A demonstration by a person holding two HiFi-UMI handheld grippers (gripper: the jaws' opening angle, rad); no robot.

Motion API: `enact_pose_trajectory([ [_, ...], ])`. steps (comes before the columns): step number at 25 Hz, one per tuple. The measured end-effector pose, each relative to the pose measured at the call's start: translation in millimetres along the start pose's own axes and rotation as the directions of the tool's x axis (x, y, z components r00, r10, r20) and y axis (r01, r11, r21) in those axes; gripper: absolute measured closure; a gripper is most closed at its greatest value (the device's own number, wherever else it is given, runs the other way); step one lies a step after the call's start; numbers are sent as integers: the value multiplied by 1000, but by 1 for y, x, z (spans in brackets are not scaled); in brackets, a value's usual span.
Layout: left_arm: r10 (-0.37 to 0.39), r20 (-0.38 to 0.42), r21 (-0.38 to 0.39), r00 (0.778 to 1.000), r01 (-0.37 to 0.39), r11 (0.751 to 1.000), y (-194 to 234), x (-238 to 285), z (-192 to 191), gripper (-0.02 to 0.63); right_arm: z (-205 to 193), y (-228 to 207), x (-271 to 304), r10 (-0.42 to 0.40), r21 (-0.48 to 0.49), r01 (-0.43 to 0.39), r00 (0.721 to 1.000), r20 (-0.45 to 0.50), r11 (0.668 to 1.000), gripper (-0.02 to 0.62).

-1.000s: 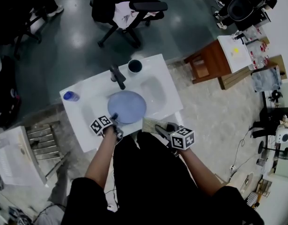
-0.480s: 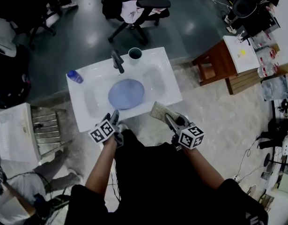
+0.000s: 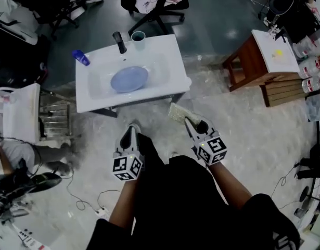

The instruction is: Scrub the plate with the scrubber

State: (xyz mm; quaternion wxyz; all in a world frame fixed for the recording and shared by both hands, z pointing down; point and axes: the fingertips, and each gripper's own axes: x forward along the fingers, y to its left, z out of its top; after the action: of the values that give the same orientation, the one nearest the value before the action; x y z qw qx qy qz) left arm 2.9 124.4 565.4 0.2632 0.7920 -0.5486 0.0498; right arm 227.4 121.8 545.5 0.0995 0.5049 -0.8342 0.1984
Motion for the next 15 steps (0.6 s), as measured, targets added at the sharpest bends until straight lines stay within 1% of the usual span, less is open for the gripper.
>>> enact_pose_trajectory([
  [1, 28, 2, 16, 1000, -28, 999, -9, -11, -9, 600, -8, -3, -12, -2, -24, 2, 1000, -9, 1000, 528],
  [2, 49, 2, 16, 999, -49, 999, -16, -20, -18, 600, -14, -6, -23, -2, -42, 1, 1000, -15, 999, 528],
  [5, 91, 33, -29, 995, -90, 996, -30, -44, -31, 601, -23, -6, -53, 7, -65, -7, 1000, -13, 998, 528],
  [6, 100, 49, -24, 994, -99, 995, -34, -54, -33, 601, -26, -4, -63, 6, -63, -7, 1000, -10, 998, 528],
  [7, 102, 59, -3, 993, -102, 995, -39, -62, -35, 601, -29, -2, -74, 3, -57, -3, 1000, -6, 998, 528],
  [10, 75, 46, 71, 996, -78, 994, -55, -78, -41, 601, -35, 3, -98, -21, -29, 22, 1000, 12, 999, 529],
  [15, 22, 38, 135, 999, -27, 991, -79, -89, -47, 601, -38, 10, -114, -55, -17, 56, 998, 36, 998, 529],
])
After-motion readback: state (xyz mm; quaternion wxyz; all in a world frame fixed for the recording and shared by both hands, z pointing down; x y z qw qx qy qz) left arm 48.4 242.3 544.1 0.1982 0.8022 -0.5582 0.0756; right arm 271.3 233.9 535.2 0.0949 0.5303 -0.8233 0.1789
